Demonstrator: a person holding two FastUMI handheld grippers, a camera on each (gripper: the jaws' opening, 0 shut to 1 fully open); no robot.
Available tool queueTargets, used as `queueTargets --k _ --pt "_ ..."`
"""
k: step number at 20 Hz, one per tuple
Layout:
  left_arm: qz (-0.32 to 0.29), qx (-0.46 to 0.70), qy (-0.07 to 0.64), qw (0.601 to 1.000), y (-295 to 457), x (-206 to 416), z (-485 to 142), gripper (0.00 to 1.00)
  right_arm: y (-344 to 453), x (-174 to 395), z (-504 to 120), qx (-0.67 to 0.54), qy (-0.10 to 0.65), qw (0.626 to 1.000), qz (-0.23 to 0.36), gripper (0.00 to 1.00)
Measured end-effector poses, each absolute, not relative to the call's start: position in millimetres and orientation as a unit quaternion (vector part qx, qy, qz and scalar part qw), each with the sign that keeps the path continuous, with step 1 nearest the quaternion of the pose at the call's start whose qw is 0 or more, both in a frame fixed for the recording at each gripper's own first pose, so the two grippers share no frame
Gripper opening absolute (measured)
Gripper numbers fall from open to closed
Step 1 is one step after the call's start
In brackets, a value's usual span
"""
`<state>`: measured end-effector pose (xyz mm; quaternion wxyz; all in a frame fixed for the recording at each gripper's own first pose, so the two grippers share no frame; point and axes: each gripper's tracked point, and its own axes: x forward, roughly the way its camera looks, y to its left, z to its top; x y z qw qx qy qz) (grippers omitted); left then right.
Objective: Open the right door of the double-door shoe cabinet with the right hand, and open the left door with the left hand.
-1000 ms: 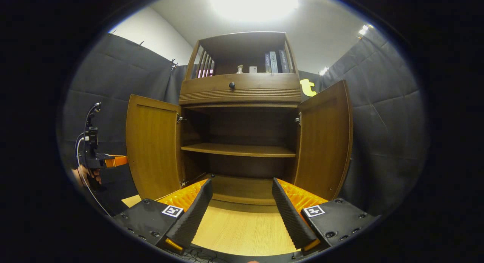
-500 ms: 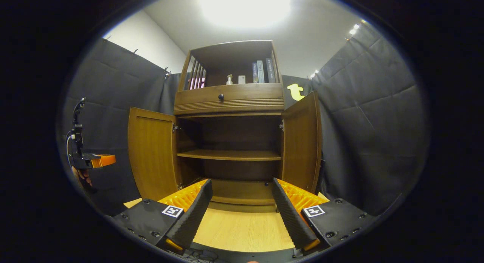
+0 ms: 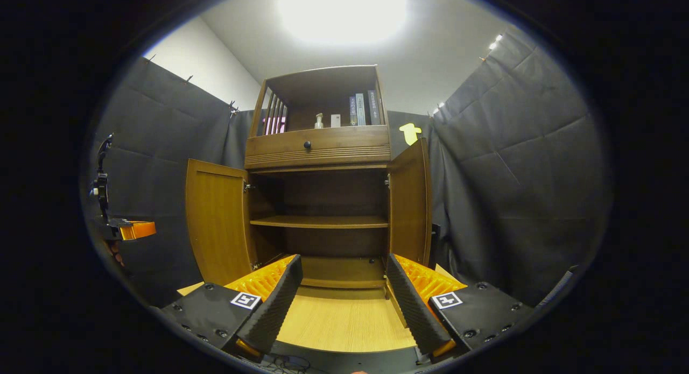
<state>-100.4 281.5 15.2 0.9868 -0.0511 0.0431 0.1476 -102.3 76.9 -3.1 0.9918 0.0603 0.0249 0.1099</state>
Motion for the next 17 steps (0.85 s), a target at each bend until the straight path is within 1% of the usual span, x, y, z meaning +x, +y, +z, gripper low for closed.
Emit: queueTargets --k 3,5,6,7,8,9,11,14,17 --pt "0.148 -0.041 0.044 0.987 269 -118 13 0.12 71 -107 -2 0.061 0.020 0.992 0.107 0.99" --pt "0.145 -0.042 0.051 0.987 262 -127 10 0.07 66 -110 -3 0.063 0.019 0.993 0.103 0.99" --pt "0.146 -0.042 0.052 0.987 260 -128 9 0.12 65 -111 -4 0.065 0.021 0.992 0.102 0.96" --pt "0.147 -0.042 0.052 0.987 259 -131 9 0.12 63 -111 -6 0.066 0.023 0.992 0.101 0.99" --pt "0.148 -0.043 0.054 0.987 258 -132 10 0.12 61 -113 -8 0.066 0.025 0.992 0.100 0.99" --pt "0.148 -0.045 0.053 0.987 256 -133 12 0.12 60 -114 -9 0.066 0.026 0.993 0.099 0.96" --pt "0.150 -0.046 0.046 0.987 253 -135 16 0.13 58 -114 -11 0.065 0.029 0.993 0.099 0.96" --pt "0.152 -0.043 0.044 0.986 251 -139 20 0.35 58 -116 -11 0.065 0.028 0.992 0.103 0.96" --pt "0.152 -0.041 0.041 0.987 247 -140 21 0.35 57 -116 -10 0.065 0.026 0.992 0.104 0.99"
